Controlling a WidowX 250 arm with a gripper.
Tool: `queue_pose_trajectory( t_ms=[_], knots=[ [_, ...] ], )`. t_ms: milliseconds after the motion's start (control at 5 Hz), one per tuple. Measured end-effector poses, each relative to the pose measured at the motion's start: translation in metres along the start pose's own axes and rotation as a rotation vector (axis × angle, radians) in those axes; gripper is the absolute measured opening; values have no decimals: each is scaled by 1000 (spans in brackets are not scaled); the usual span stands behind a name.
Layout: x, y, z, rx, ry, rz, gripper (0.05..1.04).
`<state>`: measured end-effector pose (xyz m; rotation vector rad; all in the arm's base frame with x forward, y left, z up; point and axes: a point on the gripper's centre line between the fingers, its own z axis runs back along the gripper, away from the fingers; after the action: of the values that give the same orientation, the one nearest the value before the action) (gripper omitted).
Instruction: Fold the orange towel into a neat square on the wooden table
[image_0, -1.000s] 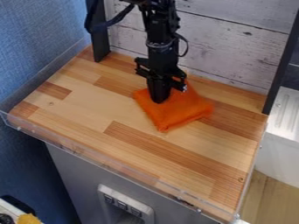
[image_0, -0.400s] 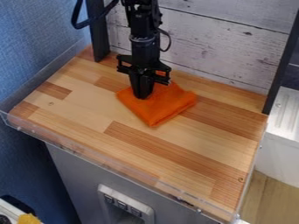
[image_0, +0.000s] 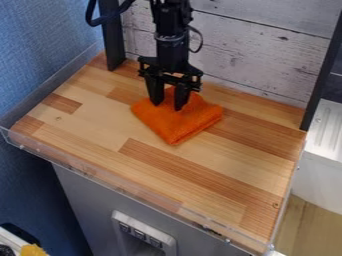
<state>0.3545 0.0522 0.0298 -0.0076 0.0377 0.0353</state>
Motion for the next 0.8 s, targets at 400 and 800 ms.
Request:
queue_pose_trajectory(
  t_ms=[400,800],
  knots=[
    [4,-11,13,10,-47,-3,1001],
    [16,-18,38,10,-62,-16,1001]
  ],
)
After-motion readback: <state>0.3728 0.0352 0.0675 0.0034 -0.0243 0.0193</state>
